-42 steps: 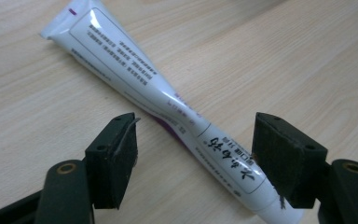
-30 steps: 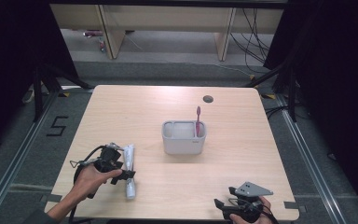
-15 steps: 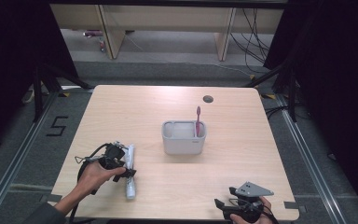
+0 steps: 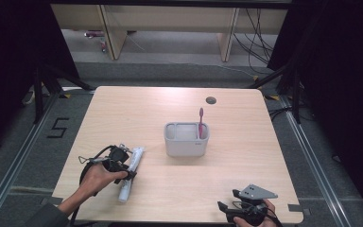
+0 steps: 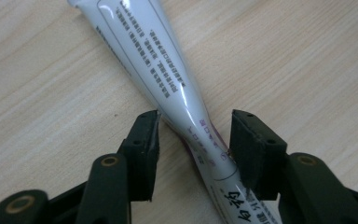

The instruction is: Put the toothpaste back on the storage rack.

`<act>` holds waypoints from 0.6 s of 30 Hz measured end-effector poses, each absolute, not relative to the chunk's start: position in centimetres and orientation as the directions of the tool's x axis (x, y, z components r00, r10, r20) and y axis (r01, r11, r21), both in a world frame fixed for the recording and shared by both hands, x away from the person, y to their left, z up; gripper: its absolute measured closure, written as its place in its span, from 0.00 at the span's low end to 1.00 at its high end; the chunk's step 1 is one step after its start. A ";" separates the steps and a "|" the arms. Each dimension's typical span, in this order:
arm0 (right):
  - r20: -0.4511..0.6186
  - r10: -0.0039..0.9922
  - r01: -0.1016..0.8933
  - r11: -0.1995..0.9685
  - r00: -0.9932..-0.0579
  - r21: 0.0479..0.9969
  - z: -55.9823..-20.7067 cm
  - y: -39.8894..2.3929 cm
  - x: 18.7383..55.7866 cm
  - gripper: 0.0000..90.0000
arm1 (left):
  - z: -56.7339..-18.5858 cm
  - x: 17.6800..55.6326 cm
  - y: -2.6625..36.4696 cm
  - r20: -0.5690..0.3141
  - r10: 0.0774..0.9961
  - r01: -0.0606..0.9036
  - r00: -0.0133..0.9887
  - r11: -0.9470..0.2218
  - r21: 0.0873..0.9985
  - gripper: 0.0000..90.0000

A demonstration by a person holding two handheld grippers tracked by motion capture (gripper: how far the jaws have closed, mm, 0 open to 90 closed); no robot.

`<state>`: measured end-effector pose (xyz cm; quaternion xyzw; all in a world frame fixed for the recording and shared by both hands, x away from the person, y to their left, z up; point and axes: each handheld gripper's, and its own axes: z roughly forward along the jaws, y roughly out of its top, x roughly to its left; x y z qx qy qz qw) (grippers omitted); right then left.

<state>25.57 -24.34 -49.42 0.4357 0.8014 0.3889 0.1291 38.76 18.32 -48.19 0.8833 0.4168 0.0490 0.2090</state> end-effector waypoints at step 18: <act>0.125 0.796 0.590 0.322 -0.592 0.740 -49.4 -24.5 25.6 0.32 | -48.4 38.9 17.0 0.020 0.665 0.625 0.747 -0.711 0.322 0.76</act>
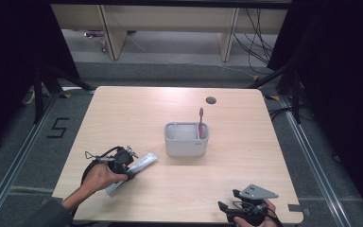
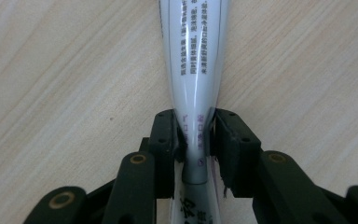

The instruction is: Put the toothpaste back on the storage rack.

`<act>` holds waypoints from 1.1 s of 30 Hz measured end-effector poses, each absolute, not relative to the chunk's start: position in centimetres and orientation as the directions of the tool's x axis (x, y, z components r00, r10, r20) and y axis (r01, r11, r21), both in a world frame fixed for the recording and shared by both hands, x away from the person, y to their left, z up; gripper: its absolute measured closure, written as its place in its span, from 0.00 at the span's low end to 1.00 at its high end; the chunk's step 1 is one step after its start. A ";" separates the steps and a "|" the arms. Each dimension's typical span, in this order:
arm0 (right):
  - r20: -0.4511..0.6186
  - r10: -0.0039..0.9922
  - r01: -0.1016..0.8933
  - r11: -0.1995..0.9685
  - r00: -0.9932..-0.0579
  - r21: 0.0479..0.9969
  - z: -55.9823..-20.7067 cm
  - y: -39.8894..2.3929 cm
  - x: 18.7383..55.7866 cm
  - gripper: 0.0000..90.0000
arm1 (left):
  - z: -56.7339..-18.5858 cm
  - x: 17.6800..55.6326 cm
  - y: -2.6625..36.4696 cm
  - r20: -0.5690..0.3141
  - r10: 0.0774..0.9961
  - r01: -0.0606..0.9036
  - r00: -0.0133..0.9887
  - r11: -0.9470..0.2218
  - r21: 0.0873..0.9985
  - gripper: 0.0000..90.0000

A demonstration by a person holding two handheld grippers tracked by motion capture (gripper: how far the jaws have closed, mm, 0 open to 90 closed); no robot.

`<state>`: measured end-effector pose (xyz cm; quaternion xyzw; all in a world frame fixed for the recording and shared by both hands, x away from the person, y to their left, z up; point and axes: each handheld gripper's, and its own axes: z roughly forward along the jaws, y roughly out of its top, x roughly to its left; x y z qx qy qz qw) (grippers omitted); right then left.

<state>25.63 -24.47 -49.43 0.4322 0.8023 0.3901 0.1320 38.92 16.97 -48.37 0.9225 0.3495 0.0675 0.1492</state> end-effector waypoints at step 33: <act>0.175 0.805 0.632 0.290 -0.567 0.719 -49.6 -24.4 25.5 0.32 | -46.3 40.0 17.6 0.043 0.576 0.536 0.817 -0.784 0.313 0.85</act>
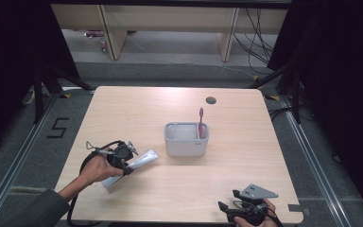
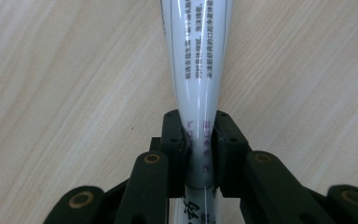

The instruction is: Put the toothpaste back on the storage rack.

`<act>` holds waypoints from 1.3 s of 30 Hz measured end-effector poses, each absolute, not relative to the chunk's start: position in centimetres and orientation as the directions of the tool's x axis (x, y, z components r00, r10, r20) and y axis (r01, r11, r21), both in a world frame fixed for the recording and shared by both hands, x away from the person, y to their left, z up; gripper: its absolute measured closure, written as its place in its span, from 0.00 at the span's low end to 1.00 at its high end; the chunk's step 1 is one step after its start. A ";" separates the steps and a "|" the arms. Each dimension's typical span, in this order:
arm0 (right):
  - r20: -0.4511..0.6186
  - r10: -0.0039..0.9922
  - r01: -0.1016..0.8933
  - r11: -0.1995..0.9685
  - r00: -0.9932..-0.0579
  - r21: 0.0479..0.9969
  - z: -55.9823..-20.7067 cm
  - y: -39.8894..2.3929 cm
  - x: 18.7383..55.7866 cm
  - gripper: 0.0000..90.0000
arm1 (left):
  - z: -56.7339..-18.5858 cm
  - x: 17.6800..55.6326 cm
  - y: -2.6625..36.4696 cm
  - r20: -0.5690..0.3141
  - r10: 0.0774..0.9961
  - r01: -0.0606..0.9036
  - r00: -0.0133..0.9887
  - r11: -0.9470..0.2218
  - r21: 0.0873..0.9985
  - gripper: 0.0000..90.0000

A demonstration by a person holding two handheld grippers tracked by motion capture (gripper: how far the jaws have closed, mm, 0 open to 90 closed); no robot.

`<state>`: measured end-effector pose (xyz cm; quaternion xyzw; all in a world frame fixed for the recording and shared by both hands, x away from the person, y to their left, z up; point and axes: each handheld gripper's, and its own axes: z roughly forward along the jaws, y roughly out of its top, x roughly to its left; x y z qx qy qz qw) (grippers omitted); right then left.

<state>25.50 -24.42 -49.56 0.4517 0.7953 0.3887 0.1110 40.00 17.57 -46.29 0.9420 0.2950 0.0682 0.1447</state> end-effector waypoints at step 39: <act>0.143 0.804 0.609 0.306 -0.577 0.732 -49.6 -24.7 25.7 0.32 | -39.3 41.4 20.2 -0.111 0.697 0.521 0.708 -0.411 0.748 0.85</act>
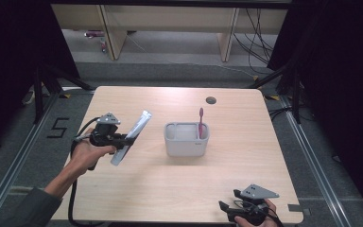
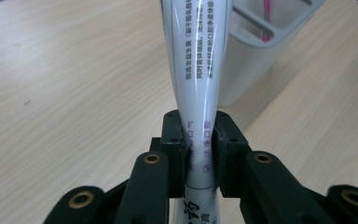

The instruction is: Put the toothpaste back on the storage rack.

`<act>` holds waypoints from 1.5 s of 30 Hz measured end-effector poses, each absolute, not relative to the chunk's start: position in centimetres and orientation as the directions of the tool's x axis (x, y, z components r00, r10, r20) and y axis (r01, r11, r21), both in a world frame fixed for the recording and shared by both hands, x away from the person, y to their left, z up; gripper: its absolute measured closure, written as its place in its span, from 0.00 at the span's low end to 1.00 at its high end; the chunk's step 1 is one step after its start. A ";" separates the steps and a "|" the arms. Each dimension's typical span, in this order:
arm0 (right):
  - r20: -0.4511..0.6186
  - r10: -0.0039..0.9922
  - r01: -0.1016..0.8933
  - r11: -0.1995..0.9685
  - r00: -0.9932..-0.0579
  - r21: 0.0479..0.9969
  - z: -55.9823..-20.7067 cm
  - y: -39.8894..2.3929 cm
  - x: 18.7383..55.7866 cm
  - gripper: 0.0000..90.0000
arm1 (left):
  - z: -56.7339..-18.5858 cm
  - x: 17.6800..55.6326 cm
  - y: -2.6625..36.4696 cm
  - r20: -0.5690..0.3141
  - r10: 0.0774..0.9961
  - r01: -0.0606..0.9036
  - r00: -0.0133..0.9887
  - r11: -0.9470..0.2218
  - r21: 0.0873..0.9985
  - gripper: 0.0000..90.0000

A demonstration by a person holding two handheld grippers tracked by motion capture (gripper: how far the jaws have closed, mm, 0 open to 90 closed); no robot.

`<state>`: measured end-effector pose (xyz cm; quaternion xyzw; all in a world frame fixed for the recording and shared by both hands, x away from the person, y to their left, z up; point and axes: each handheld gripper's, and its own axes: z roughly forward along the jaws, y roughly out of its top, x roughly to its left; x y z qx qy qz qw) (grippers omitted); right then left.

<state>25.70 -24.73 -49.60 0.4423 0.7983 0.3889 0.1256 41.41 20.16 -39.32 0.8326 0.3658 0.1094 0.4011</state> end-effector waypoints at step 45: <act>0.130 0.811 0.603 0.306 -0.571 0.736 -49.6 -25.3 25.7 0.32 | -35.1 46.1 6.6 -0.141 0.618 0.338 0.774 -0.215 0.916 0.85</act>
